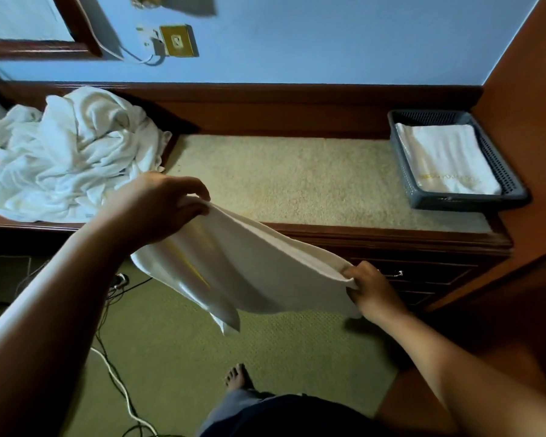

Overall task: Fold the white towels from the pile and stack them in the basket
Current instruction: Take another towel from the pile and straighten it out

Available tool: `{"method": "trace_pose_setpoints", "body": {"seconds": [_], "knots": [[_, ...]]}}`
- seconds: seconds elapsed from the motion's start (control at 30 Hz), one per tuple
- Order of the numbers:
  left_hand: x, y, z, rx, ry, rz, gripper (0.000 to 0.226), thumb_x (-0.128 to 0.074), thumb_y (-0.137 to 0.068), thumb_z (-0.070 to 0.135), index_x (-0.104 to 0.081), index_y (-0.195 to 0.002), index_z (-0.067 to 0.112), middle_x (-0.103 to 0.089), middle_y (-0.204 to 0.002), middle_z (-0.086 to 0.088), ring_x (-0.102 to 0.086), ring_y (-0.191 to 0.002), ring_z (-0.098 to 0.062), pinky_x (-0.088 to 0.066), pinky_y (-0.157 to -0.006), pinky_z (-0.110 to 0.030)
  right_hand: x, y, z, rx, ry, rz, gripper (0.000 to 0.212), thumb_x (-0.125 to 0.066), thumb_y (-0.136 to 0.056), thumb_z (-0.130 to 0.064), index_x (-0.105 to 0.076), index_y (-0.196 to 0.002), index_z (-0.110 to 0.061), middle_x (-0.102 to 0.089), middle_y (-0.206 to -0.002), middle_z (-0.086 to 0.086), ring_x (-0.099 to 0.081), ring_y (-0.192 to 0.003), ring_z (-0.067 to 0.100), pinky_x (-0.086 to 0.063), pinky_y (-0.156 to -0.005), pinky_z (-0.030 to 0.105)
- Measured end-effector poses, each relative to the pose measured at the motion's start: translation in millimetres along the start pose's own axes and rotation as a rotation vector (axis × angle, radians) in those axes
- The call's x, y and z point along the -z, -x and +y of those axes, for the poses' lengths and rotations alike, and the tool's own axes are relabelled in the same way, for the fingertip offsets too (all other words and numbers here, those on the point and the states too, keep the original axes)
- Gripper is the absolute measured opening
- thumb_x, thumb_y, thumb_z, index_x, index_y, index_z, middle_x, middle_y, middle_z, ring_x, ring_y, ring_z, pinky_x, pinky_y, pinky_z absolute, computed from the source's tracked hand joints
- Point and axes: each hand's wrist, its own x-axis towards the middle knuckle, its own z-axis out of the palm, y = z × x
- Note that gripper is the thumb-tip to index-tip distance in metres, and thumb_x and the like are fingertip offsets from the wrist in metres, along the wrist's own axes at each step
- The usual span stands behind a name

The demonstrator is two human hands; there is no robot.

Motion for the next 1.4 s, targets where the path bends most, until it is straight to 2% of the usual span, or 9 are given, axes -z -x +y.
{"method": "trace_pose_setpoints", "body": {"seconds": [0.07, 0.23, 0.4, 0.67, 0.8, 0.9, 1.03, 1.2, 1.4], "knots": [[-2, 1, 1, -0.013, 0.007, 0.03, 0.014, -0.077, -0.085, 0.038, -0.074, -0.095, 0.031, -0.071, -0.073, -0.003, -0.067, -0.07, -0.029, -0.053, -0.065, -0.036, 2, 4, -3, -0.027, 0.025, -0.046, 0.007, -0.072, -0.089, -0.026, -0.066, -0.091, -0.022, -0.05, -0.088, -0.008, -0.053, -0.079, 0.014, -0.046, -0.069, 0.035], [-1, 3, 4, -0.051, 0.042, 0.052, 0.012, -0.078, -0.085, 0.035, -0.077, -0.095, 0.029, -0.074, -0.076, -0.001, -0.069, -0.072, -0.027, -0.052, -0.067, -0.035, 5, 12, -2, -0.11, 0.225, -0.116, 0.032, -0.067, -0.088, -0.051, -0.057, -0.09, -0.02, -0.046, -0.086, -0.006, -0.05, -0.074, 0.013, -0.044, -0.064, 0.032], [4, 0, 5, -0.065, 0.073, 0.058, 0.012, -0.079, -0.084, 0.033, -0.078, -0.095, 0.028, -0.076, -0.081, 0.001, -0.072, -0.075, -0.025, -0.057, -0.069, -0.039, 2, 23, 1, -0.202, 0.073, -0.108, 0.047, -0.064, -0.085, -0.065, -0.05, -0.079, -0.021, -0.05, -0.082, -0.001, -0.053, -0.068, 0.015, -0.039, -0.057, 0.032], [2, -1, 8, -0.093, 0.095, 0.017, 0.013, -0.081, -0.082, 0.03, -0.08, -0.095, 0.027, -0.078, -0.086, 0.005, -0.074, -0.077, -0.019, -0.058, -0.072, -0.037, -12, 28, -3, -0.381, 0.078, -0.124, 0.034, -0.068, -0.085, -0.052, -0.048, -0.083, -0.024, -0.056, -0.08, -0.003, -0.053, -0.069, 0.014, -0.034, -0.054, 0.032], [11, 1, 6, -0.046, 0.085, 0.089, 0.013, -0.083, -0.081, 0.024, -0.081, -0.093, 0.022, -0.078, -0.086, 0.001, -0.071, -0.077, -0.016, -0.05, -0.071, -0.03, -15, 26, 2, -0.464, 0.131, -0.115, 0.027, -0.069, -0.089, -0.041, -0.05, -0.084, -0.021, -0.059, -0.079, -0.001, -0.056, -0.068, 0.015, -0.045, -0.057, 0.034], [12, 2, 7, -0.059, 0.081, 0.053, 0.011, -0.081, -0.084, 0.029, -0.08, -0.094, 0.025, -0.078, -0.086, 0.002, -0.074, -0.077, -0.022, -0.057, -0.072, -0.037, -18, 23, 3, -0.373, 0.229, -0.156, 0.027, -0.065, -0.091, -0.041, -0.049, -0.078, -0.024, -0.058, -0.088, 0.0, -0.055, -0.071, 0.016, -0.046, -0.062, 0.033], [7, 1, 24, -0.157, 0.123, -0.042, 0.011, -0.077, -0.087, 0.029, -0.079, -0.098, 0.03, -0.077, -0.092, 0.007, -0.074, -0.079, -0.016, -0.06, -0.072, -0.036, -27, 12, -19, -0.198, 0.276, -0.244, 0.027, -0.069, -0.081, -0.058, -0.063, -0.097, -0.036, -0.047, -0.107, -0.008, -0.055, -0.097, 0.017, -0.046, -0.095, 0.039], [-4, -5, 52, -0.29, 0.103, -0.12, 0.018, -0.077, -0.087, 0.021, -0.079, -0.1, 0.033, -0.076, -0.094, 0.01, -0.072, -0.081, -0.015, -0.059, -0.066, -0.034, -31, 1, -85, 0.1, -0.116, -0.101, 0.041, -0.072, -0.085, -0.049, -0.058, -0.121, -0.032, -0.044, -0.12, -0.014, -0.05, -0.103, 0.003, -0.047, -0.084, 0.022], [-5, -18, 63, -0.349, 0.08, -0.14, 0.018, -0.075, -0.088, 0.022, -0.078, -0.101, 0.035, -0.075, -0.094, 0.011, -0.071, -0.079, -0.014, -0.052, -0.06, -0.027, -40, -10, -135, 0.313, -0.474, 0.189, 0.04, -0.076, -0.084, -0.038, -0.065, -0.115, -0.017, -0.053, -0.117, -0.003, -0.055, -0.107, 0.002, -0.045, -0.089, 0.016]]}}
